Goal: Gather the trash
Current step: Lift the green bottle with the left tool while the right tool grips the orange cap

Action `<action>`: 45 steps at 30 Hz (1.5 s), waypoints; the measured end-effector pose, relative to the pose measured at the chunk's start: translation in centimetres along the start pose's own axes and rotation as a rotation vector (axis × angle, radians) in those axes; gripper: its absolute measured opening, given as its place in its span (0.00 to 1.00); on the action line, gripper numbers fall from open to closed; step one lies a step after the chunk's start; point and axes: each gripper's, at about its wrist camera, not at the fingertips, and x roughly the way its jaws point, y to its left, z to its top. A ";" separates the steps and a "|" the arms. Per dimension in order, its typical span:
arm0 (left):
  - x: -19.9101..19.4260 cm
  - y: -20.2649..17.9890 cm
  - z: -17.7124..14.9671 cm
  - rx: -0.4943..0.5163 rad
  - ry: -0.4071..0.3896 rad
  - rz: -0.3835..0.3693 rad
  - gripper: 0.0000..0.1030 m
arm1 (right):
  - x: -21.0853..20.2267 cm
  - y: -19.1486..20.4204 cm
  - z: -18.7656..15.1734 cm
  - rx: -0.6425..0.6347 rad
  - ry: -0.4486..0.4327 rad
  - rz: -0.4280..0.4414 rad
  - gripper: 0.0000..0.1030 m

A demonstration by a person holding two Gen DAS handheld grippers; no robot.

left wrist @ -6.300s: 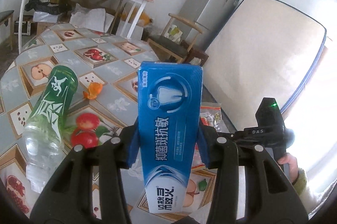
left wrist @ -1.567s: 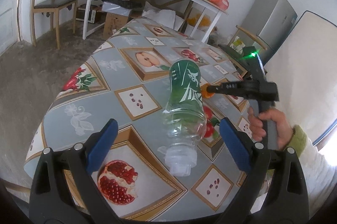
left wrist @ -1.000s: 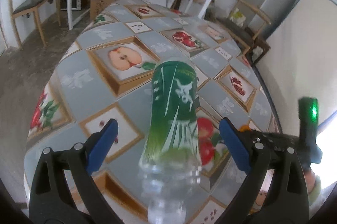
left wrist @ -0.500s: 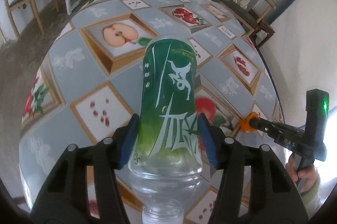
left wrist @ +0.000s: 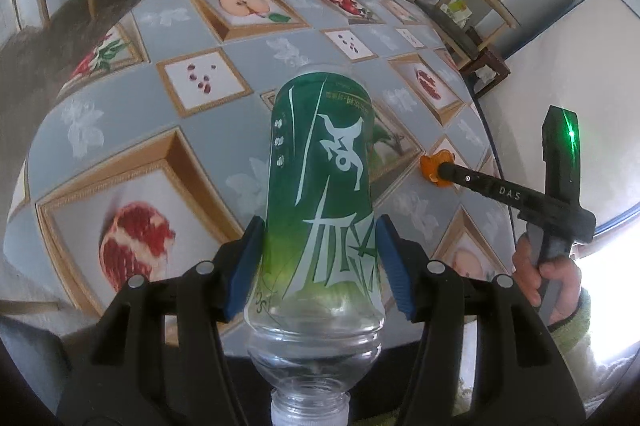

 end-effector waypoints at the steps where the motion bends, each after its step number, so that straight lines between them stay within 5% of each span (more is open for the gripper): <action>1: 0.0 0.0 0.0 -0.002 0.000 -0.001 0.53 | 0.0 -0.1 0.0 0.004 0.000 0.001 0.08; 23: 0.3 0.8 0.9 -0.068 0.011 0.005 0.80 | 0.2 -0.1 0.1 0.016 0.007 0.001 0.08; 35: 0.2 2.4 2.2 -0.129 -0.004 -0.054 0.81 | 0.1 -0.2 0.0 0.023 0.007 0.003 0.08; 45: 3.3 1.5 5.9 -0.089 0.057 -0.084 0.81 | 0.2 -0.3 0.0 0.032 0.006 0.014 0.08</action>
